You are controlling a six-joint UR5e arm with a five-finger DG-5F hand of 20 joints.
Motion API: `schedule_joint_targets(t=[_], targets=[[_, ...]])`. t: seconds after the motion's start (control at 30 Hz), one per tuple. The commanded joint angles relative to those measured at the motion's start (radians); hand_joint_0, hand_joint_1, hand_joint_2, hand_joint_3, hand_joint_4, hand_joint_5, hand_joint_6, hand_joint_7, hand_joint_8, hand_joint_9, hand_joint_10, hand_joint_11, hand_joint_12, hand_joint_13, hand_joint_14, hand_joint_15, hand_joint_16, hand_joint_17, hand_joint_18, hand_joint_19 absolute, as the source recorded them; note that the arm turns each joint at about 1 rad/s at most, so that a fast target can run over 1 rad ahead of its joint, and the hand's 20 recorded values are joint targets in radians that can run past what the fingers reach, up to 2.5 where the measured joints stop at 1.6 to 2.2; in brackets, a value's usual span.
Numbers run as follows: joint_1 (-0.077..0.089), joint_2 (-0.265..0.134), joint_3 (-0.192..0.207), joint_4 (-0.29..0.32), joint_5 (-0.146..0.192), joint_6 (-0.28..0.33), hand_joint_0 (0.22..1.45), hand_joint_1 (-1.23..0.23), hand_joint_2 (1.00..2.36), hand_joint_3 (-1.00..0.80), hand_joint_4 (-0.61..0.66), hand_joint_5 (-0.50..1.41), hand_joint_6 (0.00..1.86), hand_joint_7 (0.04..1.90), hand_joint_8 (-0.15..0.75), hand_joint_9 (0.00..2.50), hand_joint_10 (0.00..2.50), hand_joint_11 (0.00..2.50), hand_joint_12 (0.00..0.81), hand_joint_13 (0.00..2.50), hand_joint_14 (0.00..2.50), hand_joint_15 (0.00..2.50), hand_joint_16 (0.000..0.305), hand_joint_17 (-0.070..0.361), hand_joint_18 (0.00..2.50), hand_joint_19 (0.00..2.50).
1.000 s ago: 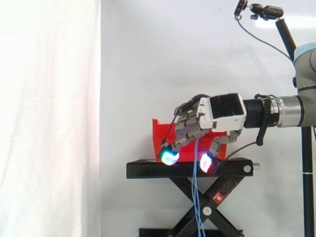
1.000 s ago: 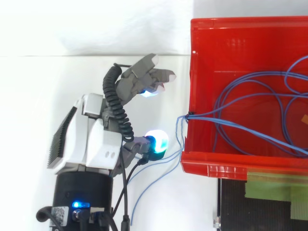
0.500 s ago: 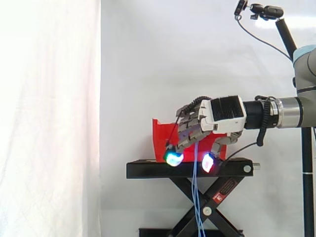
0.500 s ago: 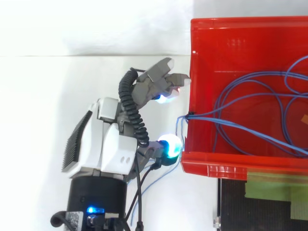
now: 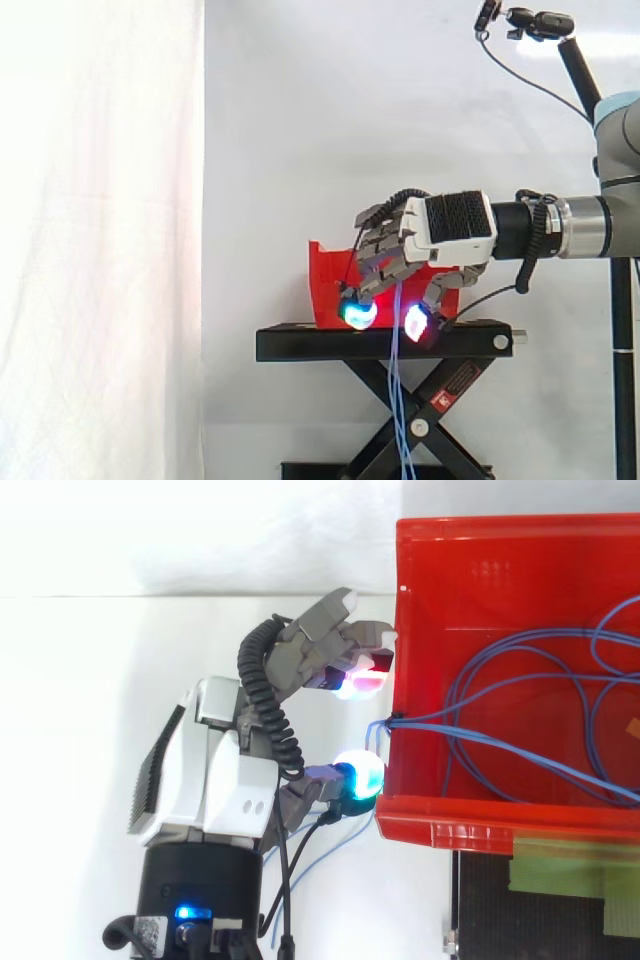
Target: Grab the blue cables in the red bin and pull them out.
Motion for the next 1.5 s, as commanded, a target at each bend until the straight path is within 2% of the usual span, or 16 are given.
schedule_joint_targets(t=[0.0, 0.33, 0.87, 0.93, 1.03, 1.1, 1.23, 1.47], targets=[[0.003, 0.0, 0.0, 0.002, 0.0, -0.012, 0.75, -1.02, 1.0, -1.0, -0.08, 0.73, 0.01, 0.71, 0.204, 0.64, 0.02, 1.01, 0.336, 0.53, 0.02, 0.53, 0.043, 0.098, 0.38, 0.43], [0.008, -0.001, 0.0, -0.037, 0.0, -0.019, 0.74, -1.02, 1.0, -1.0, -0.08, 0.73, 0.01, 0.71, 0.205, 0.64, 0.02, 1.01, 0.338, 0.53, 0.02, 0.54, 0.043, 0.098, 0.38, 0.43], [0.017, -0.001, -0.002, -0.005, 0.002, -0.041, 0.74, -1.01, 1.0, -1.0, -0.06, 0.78, 0.01, 0.72, 0.208, 0.67, 0.02, 1.01, 0.337, 0.54, 0.02, 0.53, 0.043, 0.098, 0.38, 0.44], [0.015, -0.018, -0.002, -0.009, 0.002, -0.044, 0.74, -1.01, 1.0, -1.0, -0.05, 0.78, 0.01, 0.72, 0.208, 0.67, 0.02, 1.02, 0.337, 0.54, 0.02, 0.53, 0.043, 0.098, 0.38, 0.44], [0.015, -0.023, 0.0, -0.008, 0.0, -0.044, 0.74, -1.01, 1.0, -1.0, -0.04, 0.78, 0.01, 0.72, 0.208, 0.67, 0.02, 1.01, 0.337, 0.54, 0.02, 0.53, 0.043, 0.098, 0.38, 0.44], [0.015, -0.044, -0.002, -0.006, 0.0, -0.044, 0.74, -1.01, 1.0, -1.0, -0.04, 0.78, 0.01, 0.71, 0.208, 0.67, 0.02, 1.01, 0.337, 0.54, 0.02, 0.53, 0.043, 0.098, 0.38, 0.44], [0.018, -0.044, -0.002, -0.008, 0.0, -0.044, 0.74, -1.01, 1.0, -1.0, -0.05, 0.78, 0.01, 0.71, 0.209, 0.67, 0.02, 1.01, 0.338, 0.54, 0.02, 0.54, 0.043, 0.098, 0.38, 0.45], [0.012, -0.044, 0.0, -0.011, 0.0, -0.044, 0.74, -1.01, 1.0, -1.0, -0.04, 0.78, 0.01, 0.71, 0.208, 0.68, 0.02, 1.02, 0.337, 0.54, 0.02, 0.53, 0.043, 0.097, 0.38, 0.44]])
